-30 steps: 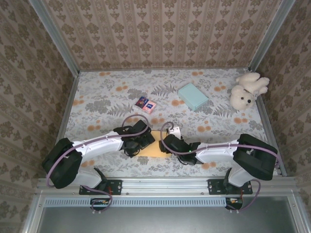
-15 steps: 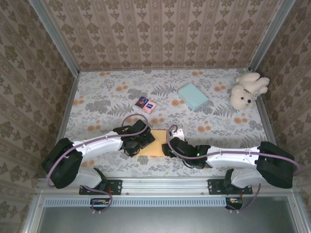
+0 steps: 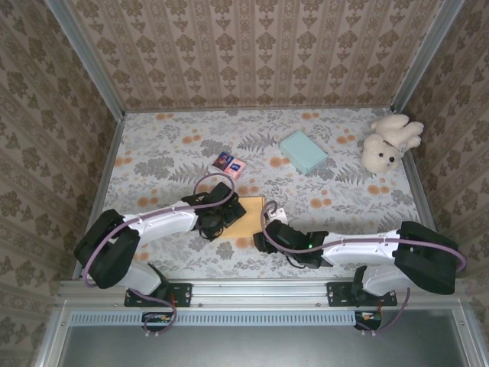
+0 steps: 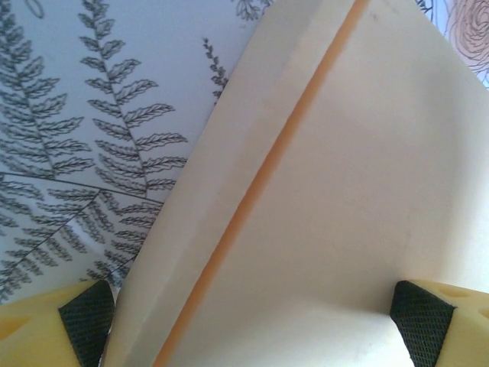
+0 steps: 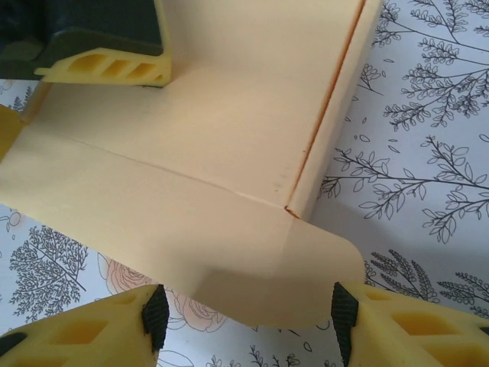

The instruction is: Fold the paper box

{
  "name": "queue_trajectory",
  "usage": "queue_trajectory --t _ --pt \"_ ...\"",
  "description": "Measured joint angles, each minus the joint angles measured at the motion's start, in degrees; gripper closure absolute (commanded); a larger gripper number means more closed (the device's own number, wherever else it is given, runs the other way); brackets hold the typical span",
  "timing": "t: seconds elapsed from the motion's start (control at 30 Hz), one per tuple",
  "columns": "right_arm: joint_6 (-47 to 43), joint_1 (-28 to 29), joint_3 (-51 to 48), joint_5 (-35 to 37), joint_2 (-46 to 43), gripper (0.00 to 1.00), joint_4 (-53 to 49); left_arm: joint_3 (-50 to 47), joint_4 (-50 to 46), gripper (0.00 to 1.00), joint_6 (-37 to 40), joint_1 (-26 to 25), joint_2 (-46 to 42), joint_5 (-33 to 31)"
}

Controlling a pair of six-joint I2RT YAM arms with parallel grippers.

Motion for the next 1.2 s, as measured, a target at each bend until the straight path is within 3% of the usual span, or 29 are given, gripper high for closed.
queue_trajectory --t 0.43,1.2 --pt "1.9 -0.4 -0.4 -3.9 4.8 0.4 5.6 -0.1 0.4 0.03 0.0 0.0 -0.1 0.1" --pt "1.5 -0.5 -1.7 -5.0 2.2 0.48 6.2 -0.9 0.8 0.04 0.0 0.0 -0.9 -0.1"
